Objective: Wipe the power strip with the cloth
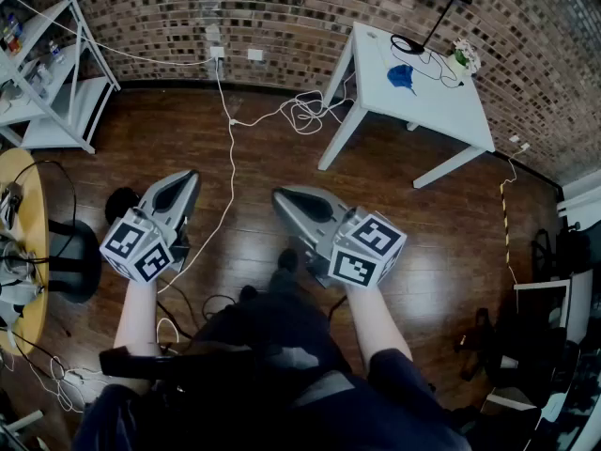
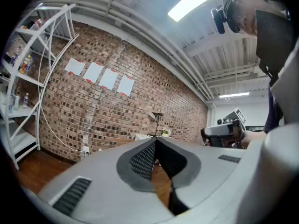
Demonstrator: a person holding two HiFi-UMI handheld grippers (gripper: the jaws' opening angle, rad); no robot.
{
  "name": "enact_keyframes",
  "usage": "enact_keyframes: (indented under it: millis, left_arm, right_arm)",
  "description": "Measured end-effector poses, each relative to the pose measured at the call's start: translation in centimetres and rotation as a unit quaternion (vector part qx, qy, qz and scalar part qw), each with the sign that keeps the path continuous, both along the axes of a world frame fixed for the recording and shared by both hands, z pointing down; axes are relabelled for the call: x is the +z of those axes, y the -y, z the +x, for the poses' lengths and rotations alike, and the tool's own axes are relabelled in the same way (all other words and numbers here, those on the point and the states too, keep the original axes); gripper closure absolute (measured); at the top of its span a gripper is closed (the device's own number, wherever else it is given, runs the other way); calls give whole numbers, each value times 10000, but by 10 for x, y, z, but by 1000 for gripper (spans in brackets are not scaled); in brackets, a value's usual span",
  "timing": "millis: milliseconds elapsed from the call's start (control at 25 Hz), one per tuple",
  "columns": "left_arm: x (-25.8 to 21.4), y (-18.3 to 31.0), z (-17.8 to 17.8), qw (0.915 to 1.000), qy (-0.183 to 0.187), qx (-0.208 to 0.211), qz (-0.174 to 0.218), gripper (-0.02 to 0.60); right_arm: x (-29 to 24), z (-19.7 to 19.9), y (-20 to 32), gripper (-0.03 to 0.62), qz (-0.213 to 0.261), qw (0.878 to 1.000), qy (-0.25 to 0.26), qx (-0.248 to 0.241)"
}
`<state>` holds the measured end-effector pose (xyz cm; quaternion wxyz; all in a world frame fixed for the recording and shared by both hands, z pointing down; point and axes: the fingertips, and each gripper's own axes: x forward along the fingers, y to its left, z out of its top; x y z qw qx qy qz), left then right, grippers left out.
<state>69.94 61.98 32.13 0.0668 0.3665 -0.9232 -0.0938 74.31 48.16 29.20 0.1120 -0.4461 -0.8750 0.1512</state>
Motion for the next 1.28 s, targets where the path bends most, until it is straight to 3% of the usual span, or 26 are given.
enact_keyframes:
  millis: [640, 1080, 1280]
  left_arm:
    - [3, 100, -107, 9995, -187, 254, -31, 581]
    - [18, 169, -165, 9971, -478, 414, -427, 581]
    - [12, 199, -189, 9955, -428, 462, -701, 581]
  right_arm:
    - [26, -99, 80, 593, -322, 9983, -460, -176]
    - [38, -163, 138, 593, -565, 9949, -770, -332]
    - [34, -191, 159, 594, -786, 9923, -859, -433]
